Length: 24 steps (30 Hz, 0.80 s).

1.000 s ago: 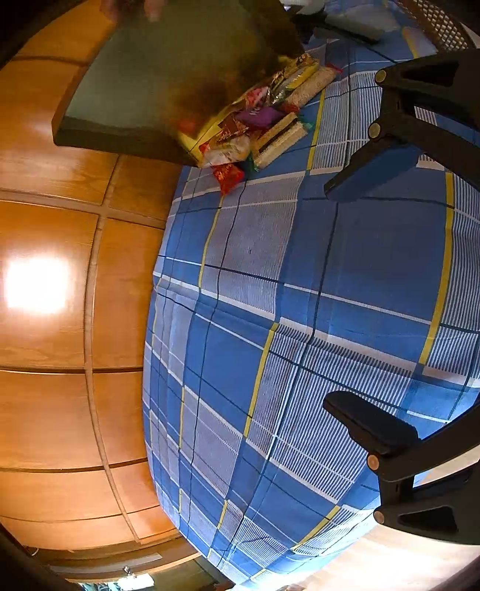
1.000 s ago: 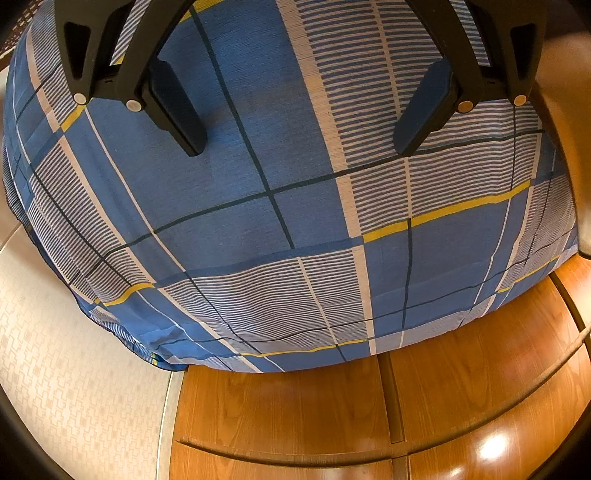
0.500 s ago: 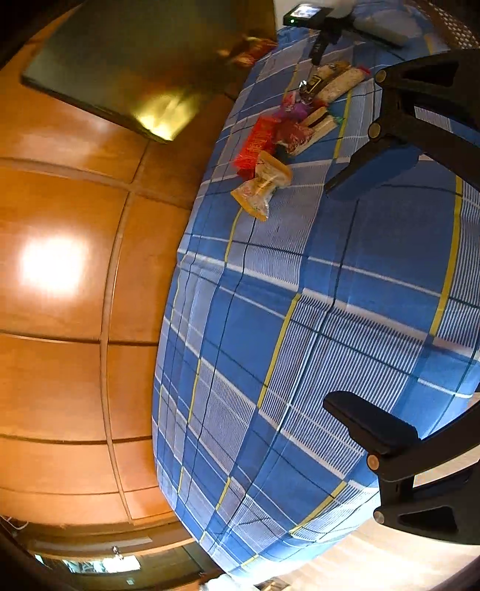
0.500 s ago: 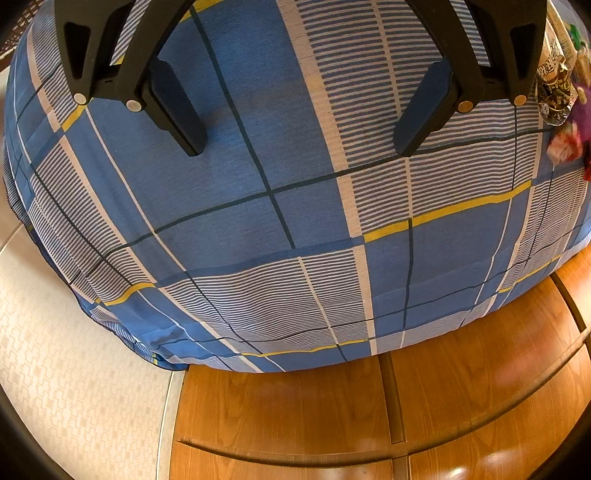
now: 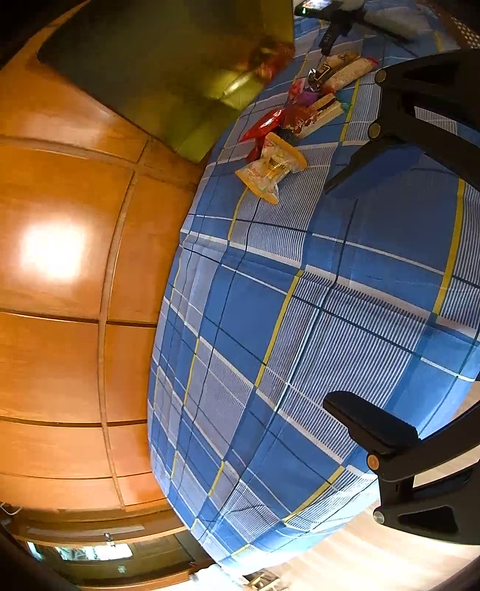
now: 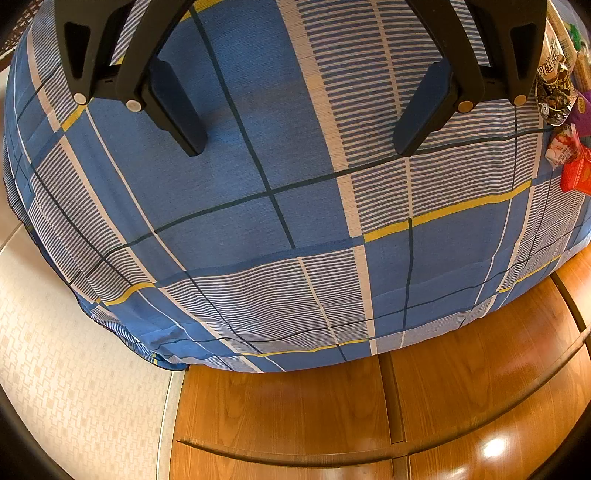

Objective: Organize snacks

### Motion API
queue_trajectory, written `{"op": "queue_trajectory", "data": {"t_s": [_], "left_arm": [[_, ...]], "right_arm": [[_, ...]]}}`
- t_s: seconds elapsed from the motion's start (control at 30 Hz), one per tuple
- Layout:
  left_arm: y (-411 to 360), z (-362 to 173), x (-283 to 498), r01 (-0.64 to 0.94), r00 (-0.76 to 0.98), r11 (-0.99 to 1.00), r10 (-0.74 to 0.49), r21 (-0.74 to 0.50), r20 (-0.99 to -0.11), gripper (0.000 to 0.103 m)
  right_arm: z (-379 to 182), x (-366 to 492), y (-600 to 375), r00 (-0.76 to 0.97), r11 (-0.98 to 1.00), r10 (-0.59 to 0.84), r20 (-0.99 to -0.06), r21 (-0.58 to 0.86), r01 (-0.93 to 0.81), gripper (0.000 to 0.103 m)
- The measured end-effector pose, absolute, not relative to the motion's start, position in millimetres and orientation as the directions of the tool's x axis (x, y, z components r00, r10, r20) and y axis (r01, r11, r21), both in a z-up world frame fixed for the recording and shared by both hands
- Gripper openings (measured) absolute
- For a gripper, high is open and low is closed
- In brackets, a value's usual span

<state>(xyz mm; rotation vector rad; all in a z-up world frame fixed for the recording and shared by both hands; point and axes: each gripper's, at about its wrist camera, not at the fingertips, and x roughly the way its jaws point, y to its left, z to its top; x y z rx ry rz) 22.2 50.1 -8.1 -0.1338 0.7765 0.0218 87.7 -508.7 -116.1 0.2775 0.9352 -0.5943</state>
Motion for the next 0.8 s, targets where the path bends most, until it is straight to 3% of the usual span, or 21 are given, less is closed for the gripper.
{"op": "queue_trajectory", "data": {"t_s": [0.4,0.6,0.8], "left_arm": [[65.8,-1.8,20.9,-0.105,0.725,0.987,-0.007,-0.120,-0.688,0.103],[87.1,26.6,7.2,-0.154,0.775,0.976,0.021,-0.156,-0.632,0.103],[96.6,38.2,1.3,-0.186,0.792,0.976,0.079,-0.115,-0.606,0.103]], "right_arm": [[-116.2,87.5,-508.5,0.450,0.807,-0.357,-0.818,-0.028,0.590,0.103],[-116.0,87.3,-508.3,0.450,0.807,-0.357,-0.818,-0.028,0.590,0.103],[-115.9,87.2,-508.2,0.450,0.807,-0.357,-0.818,-0.028,0.590,0.103]]}}
